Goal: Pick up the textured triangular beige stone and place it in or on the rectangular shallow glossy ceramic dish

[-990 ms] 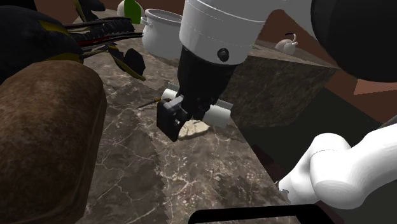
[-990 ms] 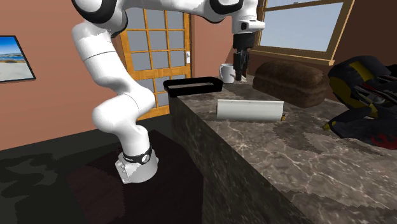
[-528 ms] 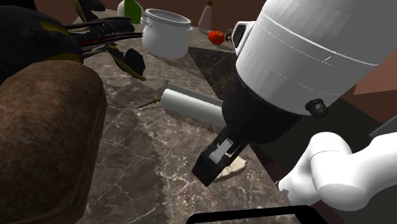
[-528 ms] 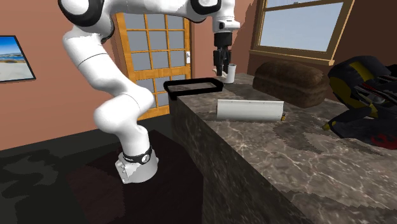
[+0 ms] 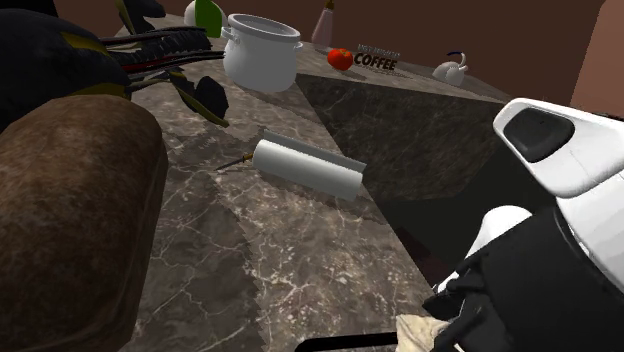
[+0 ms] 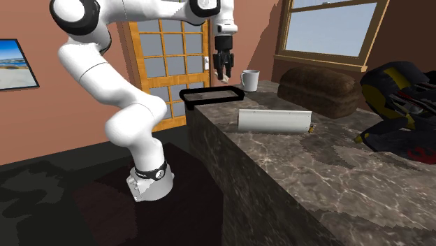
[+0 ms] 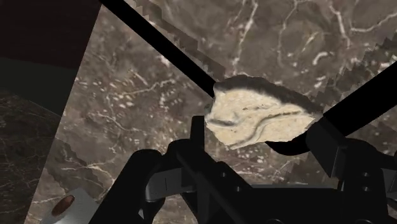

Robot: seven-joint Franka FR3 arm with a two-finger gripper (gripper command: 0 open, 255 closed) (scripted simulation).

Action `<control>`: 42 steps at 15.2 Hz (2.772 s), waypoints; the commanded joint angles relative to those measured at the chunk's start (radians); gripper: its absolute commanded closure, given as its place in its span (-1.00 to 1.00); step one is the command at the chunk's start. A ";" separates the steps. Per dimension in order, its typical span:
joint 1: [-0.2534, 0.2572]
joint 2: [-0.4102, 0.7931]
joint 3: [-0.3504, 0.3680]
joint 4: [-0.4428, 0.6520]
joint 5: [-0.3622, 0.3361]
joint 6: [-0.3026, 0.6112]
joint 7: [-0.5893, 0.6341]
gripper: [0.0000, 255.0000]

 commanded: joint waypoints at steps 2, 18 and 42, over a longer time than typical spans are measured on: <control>0.037 -0.044 0.029 0.005 0.040 -0.040 0.058 1.00; 0.079 -0.093 0.112 -0.183 0.120 0.113 0.082 1.00; 0.064 -0.074 0.075 -0.052 0.083 -0.001 0.096 -1.00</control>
